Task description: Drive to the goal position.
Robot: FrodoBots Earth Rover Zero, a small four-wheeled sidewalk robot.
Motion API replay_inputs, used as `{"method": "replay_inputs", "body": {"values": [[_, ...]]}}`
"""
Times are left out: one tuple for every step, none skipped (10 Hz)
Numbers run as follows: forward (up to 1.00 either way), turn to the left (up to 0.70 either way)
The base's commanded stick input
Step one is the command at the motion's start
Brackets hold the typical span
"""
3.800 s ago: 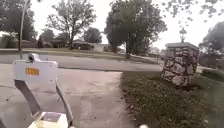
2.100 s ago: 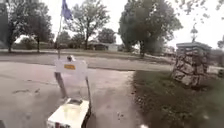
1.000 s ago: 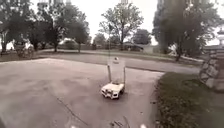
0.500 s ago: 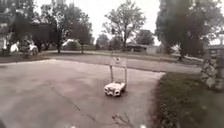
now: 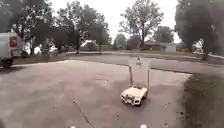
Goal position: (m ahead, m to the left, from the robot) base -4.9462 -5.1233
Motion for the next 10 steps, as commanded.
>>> {"method": "replay_inputs", "body": {"values": [[0.7,0.35],[0.7,0.35],[0.7,0.35],[0.7,0.35],[0.7,0.35],[0.7,0.04],[0.7,0.0],[0.7,-0.29],[0.7,-0.35],[0.7,-0.35]]}}
